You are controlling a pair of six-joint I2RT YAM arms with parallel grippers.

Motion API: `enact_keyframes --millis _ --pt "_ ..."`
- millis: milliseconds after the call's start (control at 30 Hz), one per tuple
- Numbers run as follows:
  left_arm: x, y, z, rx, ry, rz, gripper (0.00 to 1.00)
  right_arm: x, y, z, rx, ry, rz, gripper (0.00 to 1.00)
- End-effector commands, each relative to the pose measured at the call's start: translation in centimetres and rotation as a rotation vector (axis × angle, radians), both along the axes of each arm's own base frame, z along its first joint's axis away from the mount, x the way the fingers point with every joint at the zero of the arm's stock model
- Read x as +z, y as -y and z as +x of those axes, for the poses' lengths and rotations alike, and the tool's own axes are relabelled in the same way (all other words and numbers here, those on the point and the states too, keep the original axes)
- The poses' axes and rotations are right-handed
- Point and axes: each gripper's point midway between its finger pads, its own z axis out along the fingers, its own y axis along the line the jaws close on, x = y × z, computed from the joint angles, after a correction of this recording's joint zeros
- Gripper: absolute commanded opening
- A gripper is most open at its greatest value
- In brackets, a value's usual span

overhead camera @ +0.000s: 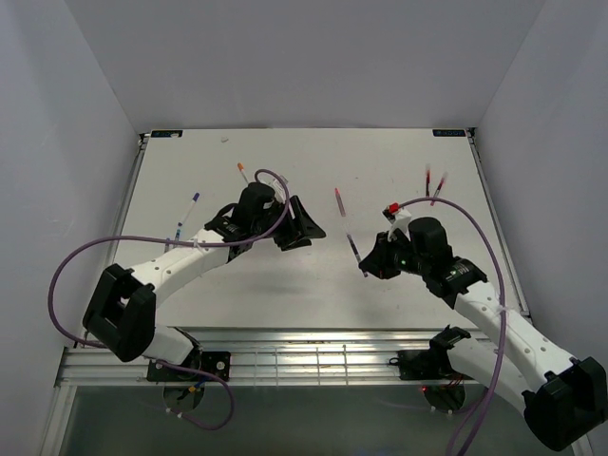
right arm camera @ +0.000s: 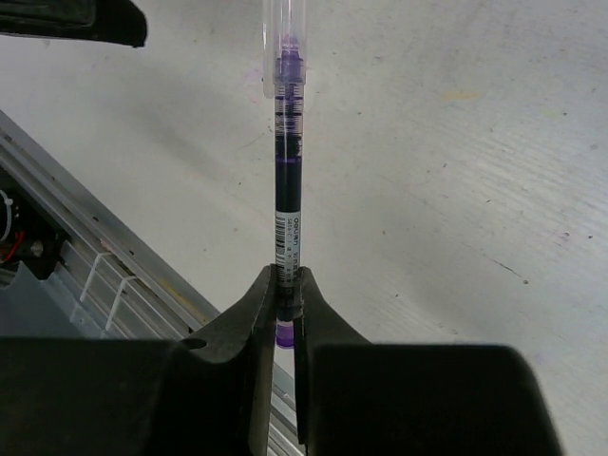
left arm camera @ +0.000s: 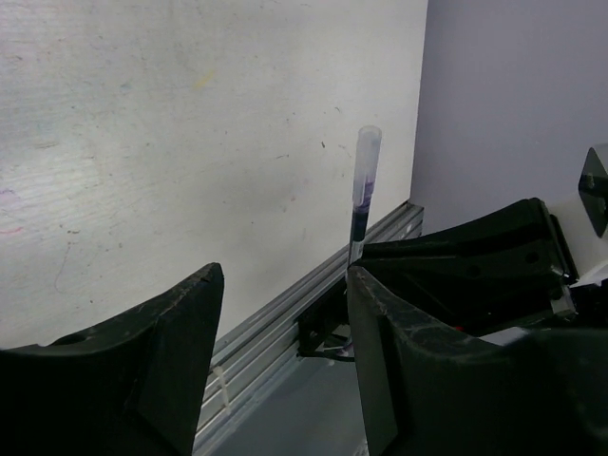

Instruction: Open the pen caps

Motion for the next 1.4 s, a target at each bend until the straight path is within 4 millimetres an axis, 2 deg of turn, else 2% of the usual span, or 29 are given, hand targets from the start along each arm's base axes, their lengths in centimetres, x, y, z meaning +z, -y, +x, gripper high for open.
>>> enact_keyframes --millis 0,267,400,600,800,1000,1200,1367 --pt "1.0 1.5 0.0 -0.021 -0.02 -0.09 0.66 1.2 -1.8 -1.2 0.074 -0.012 0.102 0.08" --pt "1.3 2.5 1.0 -0.027 -0.015 -0.119 0.69 2.2 -3.4 -1.7 0.131 -0.023 0.162 0.08" --pt "0.6 3.1 1.4 -0.031 -0.035 -0.122 0.69 2.3 -4.1 -1.9 0.152 -0.029 0.178 0.08" --pt "0.8 4.2 1.9 -0.046 -0.04 -0.161 0.64 2.4 -4.9 -1.9 0.175 -0.038 0.185 0.08" --pt "1.3 4.9 2.2 -0.055 -0.037 -0.184 0.61 1.8 -5.6 -1.8 0.188 -0.051 0.175 0.08" --pt "1.0 4.6 1.7 -0.052 -0.043 -0.185 0.54 1.2 -5.6 -1.3 0.164 -0.054 0.158 0.08" --pt "0.6 4.8 1.5 -0.065 -0.065 -0.198 0.52 0.7 -5.9 -1.1 0.169 -0.064 0.159 0.08" --pt "0.8 5.0 1.5 -0.073 -0.068 -0.213 0.54 0.2 -6.2 -1.0 0.174 -0.077 0.157 0.08"
